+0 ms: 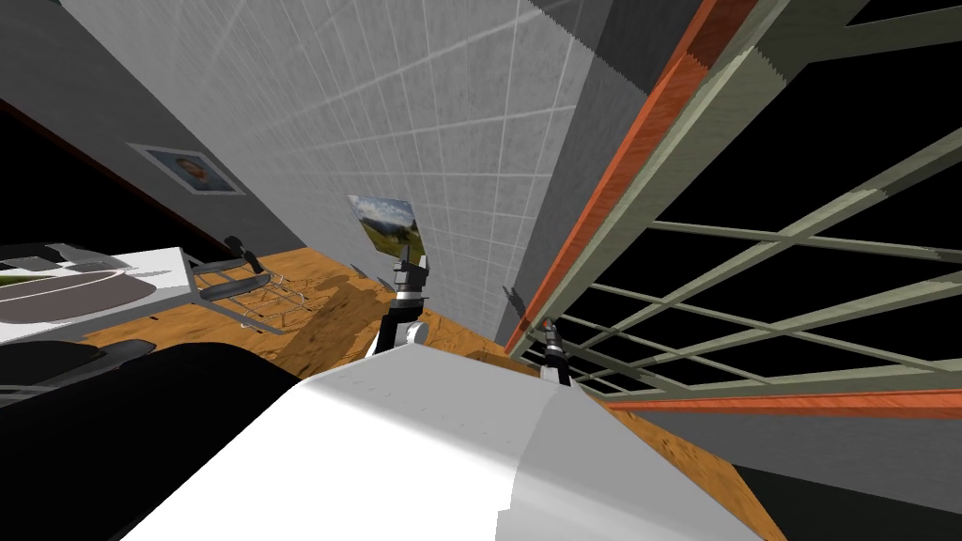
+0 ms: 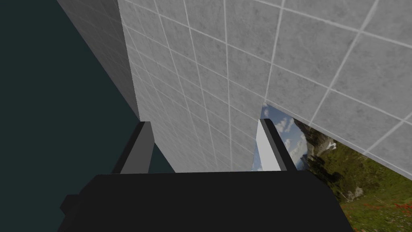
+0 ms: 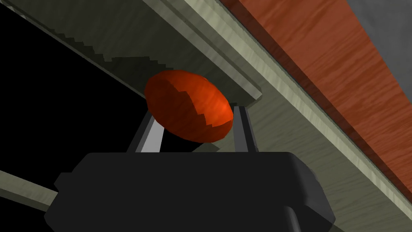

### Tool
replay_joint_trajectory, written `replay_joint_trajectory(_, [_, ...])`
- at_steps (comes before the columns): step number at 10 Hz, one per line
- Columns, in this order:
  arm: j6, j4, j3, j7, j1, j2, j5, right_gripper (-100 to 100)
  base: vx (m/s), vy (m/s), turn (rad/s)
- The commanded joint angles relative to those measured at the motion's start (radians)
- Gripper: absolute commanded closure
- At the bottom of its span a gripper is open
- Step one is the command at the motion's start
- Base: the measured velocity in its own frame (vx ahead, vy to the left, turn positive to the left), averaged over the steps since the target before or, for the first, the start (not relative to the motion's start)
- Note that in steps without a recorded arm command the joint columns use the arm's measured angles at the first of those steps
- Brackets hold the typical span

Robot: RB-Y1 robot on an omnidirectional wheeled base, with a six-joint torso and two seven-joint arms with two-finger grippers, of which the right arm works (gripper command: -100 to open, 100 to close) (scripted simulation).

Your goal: Pull the door open

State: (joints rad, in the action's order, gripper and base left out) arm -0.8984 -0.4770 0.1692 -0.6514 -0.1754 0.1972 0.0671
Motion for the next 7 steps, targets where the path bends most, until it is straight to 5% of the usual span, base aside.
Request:
replay_joint_trajectory(1, [0.006,-0.008,-0.015,0.041,0.009,-0.014,0.0,100,-0.023,-0.004,0.034])
replay_joint_trajectory(2, [0.006,0.02,-0.015,0.041,0.009,-0.014,0.0,100,-0.006,0.003,-0.004])
replay_joint_trajectory(7, [0.005,-0.012,-0.024,0.123,0.014,-0.009,0.022,100,-0.016,-0.004,0.024])
